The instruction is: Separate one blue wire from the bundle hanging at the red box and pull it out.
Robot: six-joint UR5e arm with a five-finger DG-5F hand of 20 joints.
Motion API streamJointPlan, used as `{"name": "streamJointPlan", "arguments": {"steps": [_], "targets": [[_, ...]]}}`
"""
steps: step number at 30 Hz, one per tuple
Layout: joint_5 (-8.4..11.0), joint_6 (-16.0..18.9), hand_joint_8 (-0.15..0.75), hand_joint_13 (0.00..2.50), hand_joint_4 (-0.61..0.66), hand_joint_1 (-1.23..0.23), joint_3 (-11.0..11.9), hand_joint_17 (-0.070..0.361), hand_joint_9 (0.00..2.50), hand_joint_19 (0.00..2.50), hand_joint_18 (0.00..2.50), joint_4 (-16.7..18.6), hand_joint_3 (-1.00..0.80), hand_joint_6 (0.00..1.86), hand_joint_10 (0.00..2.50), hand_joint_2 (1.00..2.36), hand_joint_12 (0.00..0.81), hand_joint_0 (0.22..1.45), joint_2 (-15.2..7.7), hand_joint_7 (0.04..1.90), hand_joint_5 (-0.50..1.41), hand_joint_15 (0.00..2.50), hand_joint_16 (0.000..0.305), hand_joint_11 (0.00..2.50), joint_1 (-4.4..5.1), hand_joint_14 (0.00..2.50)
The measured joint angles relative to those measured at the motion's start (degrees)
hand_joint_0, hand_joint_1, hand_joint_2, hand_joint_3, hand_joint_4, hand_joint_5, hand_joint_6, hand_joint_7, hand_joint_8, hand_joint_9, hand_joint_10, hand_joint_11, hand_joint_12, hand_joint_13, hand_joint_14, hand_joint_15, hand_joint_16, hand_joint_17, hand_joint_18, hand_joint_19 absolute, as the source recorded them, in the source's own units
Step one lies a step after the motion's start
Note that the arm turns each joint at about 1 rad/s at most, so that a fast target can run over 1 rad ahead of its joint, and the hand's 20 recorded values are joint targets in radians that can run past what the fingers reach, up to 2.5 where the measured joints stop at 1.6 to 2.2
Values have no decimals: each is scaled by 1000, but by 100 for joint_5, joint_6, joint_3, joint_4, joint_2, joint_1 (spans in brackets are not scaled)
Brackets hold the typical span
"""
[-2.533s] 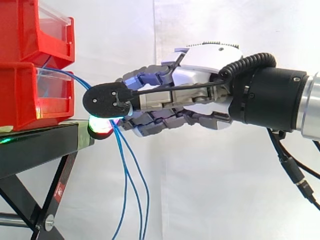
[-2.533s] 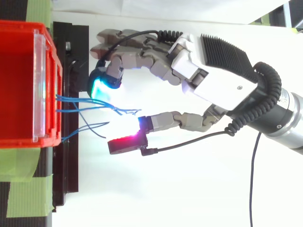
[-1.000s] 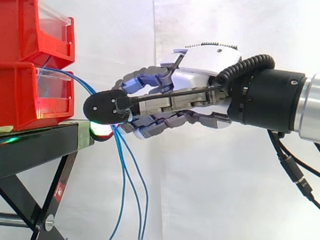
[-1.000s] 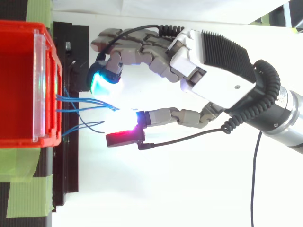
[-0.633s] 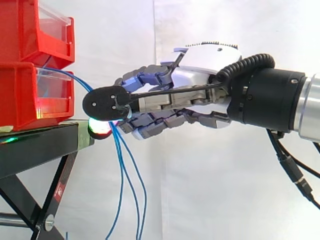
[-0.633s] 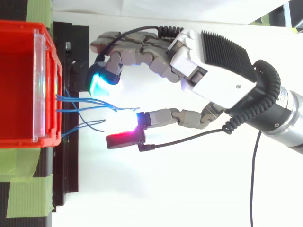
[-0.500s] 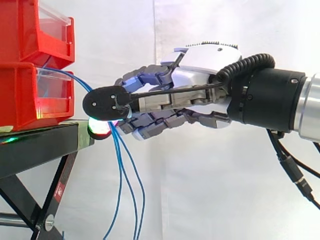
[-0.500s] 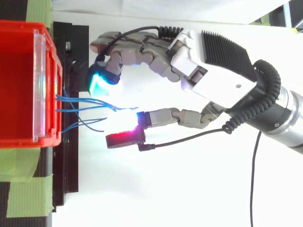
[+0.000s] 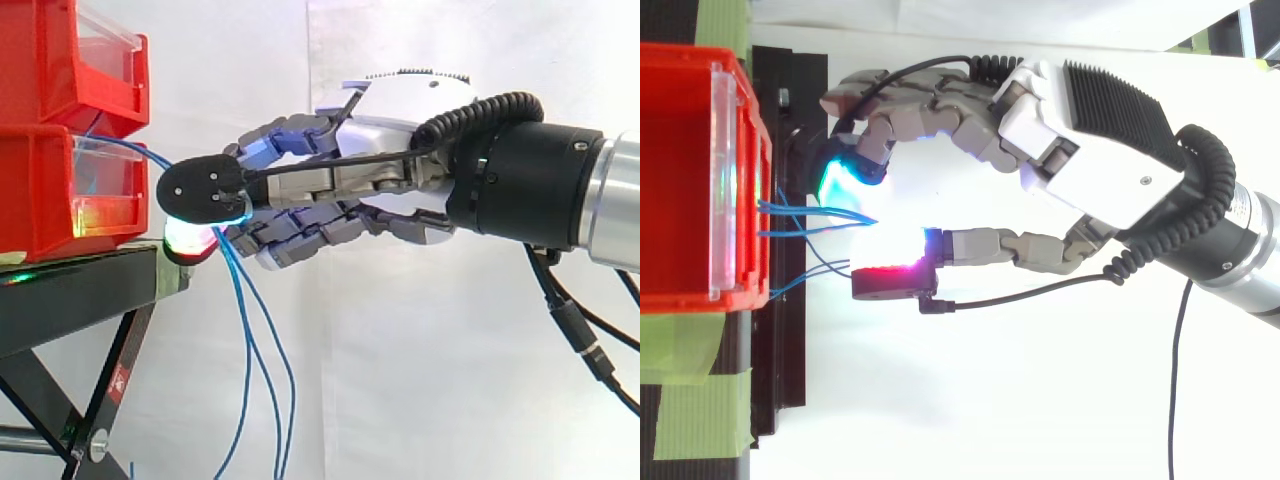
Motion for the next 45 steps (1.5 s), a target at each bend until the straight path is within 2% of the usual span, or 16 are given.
{"name": "streamJointPlan", "arguments": {"steps": [9, 13, 17, 22, 32, 38, 45], "targets": [[-12, 36, 337, 493, 143, -695, 7, 116, 579, 203, 561, -9, -199, 873, 5, 1019, 413, 591, 7, 839, -170, 215, 52, 194, -2, 6], [-13, 97, 336, 503, 108, -703, 8, 115, 584, 213, 566, -37, -158, 882, 6, 1019, 413, 592, 114, 842, -171, 223, 51, 199, 1, 7], [-23, 114, 362, 567, 66, -707, 8, 126, 620, 186, 624, -298, -60, 915, 6, 1016, 442, 593, 251, 835, -161, 247, 56, 223, 2, 7], [-27, 135, 387, 670, 32, -722, 7, 130, 716, 183, 676, -608, -28, 924, 7, 1014, 453, 604, 303, 843, -153, 297, 58, 271, 4, 8], [-7, 186, 396, 812, 20, -721, 8, 126, 866, 202, 716, -694, -38, 924, 11, 1013, 458, 609, 315, 834, -153, 362, 56, 387, 10, 10], [-8, 301, 407, 851, 25, -723, 8, 126, 899, 209, 725, -729, -31, 921, 13, 1014, 463, 607, 408, 851, -152, 380, 56, 398, 11, 11], [-14, 322, 412, 909, 6, -728, 8, 126, 947, 210, 745, -1107, -22, 920, 12, 1013, 463, 610, 602, 864, -151, 423, 56, 451, 11, 12]]}}
